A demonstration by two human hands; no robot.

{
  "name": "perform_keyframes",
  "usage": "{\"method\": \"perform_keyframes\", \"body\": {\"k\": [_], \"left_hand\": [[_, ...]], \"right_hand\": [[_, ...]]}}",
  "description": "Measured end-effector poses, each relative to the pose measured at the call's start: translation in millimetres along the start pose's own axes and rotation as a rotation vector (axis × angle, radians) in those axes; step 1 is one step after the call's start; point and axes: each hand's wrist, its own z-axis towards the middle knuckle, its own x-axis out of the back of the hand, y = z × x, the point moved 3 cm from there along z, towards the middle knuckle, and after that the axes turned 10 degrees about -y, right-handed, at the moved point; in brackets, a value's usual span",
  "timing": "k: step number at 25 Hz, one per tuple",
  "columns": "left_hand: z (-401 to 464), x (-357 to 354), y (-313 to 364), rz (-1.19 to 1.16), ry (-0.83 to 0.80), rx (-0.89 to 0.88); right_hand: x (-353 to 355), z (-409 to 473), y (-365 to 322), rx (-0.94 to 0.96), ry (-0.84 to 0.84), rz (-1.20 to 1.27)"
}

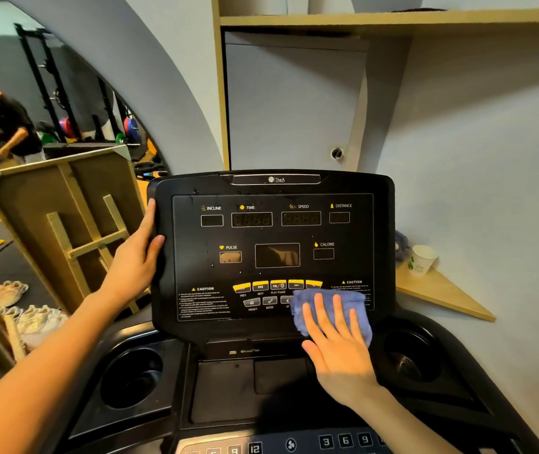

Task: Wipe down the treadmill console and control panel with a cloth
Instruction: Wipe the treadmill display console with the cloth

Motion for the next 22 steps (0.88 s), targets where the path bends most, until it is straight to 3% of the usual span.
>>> {"method": "perform_keyframes", "body": {"k": [12, 22], "left_hand": [[-9.7, 0.9, -9.1, -0.029, -0.008, 0.016], [-38.2, -17.6, -30.8, -0.099, -0.046, 0.052]], "right_hand": [[12.5, 38.0, -148.4, 0.197, -0.032, 0.032], [14.1, 67.0, -201.5, 0.337, 0.032, 0.002]]}}
